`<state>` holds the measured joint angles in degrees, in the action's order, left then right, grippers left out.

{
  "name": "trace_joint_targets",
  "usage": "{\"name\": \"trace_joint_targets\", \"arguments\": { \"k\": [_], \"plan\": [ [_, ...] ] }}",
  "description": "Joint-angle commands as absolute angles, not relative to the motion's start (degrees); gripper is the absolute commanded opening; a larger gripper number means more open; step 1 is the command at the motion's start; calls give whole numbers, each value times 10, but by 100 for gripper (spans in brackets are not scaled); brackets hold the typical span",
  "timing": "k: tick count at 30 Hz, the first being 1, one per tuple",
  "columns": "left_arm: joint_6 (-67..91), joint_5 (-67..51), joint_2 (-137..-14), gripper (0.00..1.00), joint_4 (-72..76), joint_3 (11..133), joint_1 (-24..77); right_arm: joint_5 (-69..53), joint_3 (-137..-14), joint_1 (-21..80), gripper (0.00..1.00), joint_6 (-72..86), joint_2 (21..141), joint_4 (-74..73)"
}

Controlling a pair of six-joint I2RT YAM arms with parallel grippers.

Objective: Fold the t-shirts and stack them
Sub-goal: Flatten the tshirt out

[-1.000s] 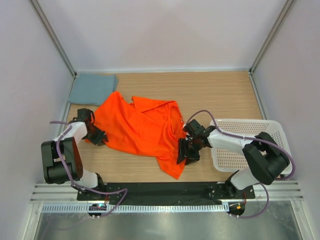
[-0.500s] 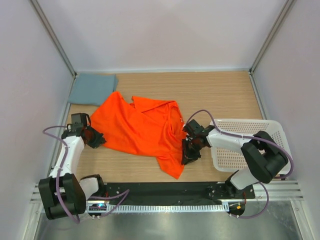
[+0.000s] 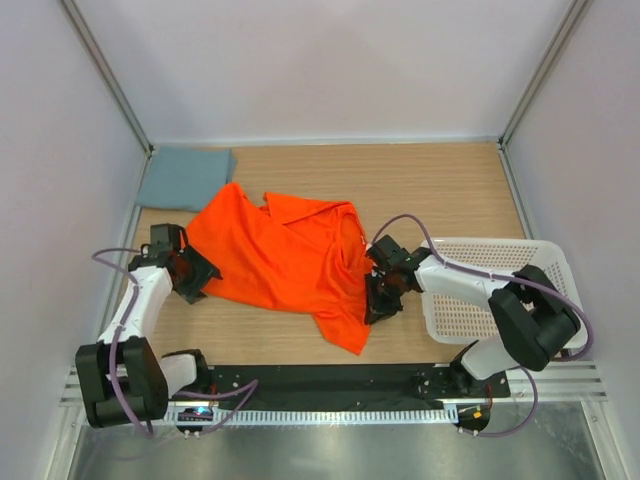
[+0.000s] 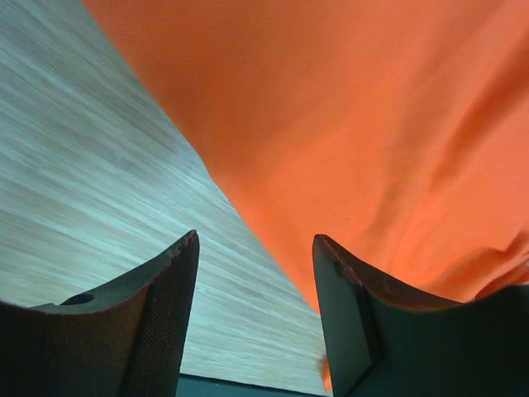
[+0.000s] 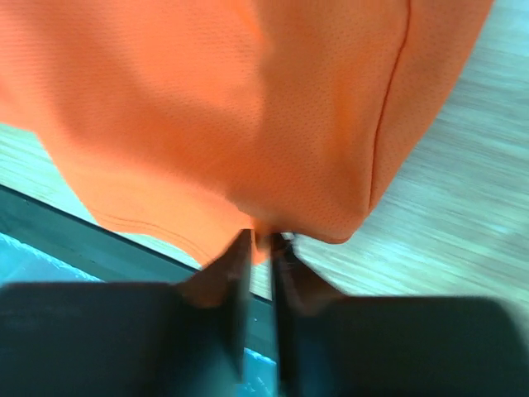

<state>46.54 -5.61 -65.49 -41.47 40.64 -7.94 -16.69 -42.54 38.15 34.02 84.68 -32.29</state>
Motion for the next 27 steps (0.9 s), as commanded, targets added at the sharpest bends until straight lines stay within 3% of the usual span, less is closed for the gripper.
{"name": "trace_joint_targets", "arguments": {
  "k": [1, 3, 6, 15, 16, 19, 22, 27],
  "plan": [
    [498, -48, -691, 58, -356, 387, -83, -133, -463, 384, 26, 310, 803, -351],
    [499, -57, -719, 56, -342, 391, -83, -119, -473, 384, 47, 300, 795, -371],
    [487, -57, -783, 54, -330, 410, -85, -128, -466, 384, 54, 287, 790, -370],
    [467, -32, -848, 41, -301, 421, -86, -155, -450, 388, 52, 302, 838, -330],
    [464, -33, -849, 34, -297, 420, -86, -152, -451, 393, 52, 301, 839, -331],
    [453, -35, -860, 27, -291, 418, -86, -144, -452, 403, 56, 293, 844, -338],
    [443, -45, -854, 8, -293, 416, -86, -138, -450, 424, 60, 291, 851, -342],
    [438, -43, -796, 0, -308, 403, -85, -122, -444, 446, 62, 307, 867, -332]
  ]
}}
